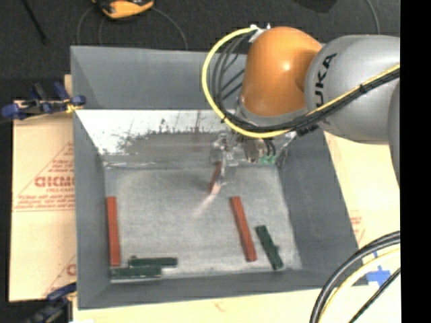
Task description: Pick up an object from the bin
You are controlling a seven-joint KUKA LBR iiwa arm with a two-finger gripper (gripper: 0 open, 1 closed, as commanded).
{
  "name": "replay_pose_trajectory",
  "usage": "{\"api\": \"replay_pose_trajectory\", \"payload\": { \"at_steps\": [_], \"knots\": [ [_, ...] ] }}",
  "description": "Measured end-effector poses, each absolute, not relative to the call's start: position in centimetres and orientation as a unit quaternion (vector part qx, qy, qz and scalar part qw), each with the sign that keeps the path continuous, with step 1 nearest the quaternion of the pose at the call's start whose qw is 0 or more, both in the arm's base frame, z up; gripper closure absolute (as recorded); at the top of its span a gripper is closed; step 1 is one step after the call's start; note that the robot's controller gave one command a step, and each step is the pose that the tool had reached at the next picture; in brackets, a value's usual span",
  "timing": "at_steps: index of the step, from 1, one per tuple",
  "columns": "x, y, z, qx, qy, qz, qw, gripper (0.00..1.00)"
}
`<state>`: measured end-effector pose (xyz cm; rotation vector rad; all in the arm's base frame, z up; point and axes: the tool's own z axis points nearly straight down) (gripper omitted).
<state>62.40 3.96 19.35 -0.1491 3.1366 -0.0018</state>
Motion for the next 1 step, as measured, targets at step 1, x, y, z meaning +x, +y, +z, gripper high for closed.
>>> {"api": "replay_pose_trajectory", "payload": {
  "at_steps": [1],
  "knots": [
    [60.37, -0.49, 26.72, -0.020, 1.000, 0.001, 0.000, 1.00]
  ]
}}
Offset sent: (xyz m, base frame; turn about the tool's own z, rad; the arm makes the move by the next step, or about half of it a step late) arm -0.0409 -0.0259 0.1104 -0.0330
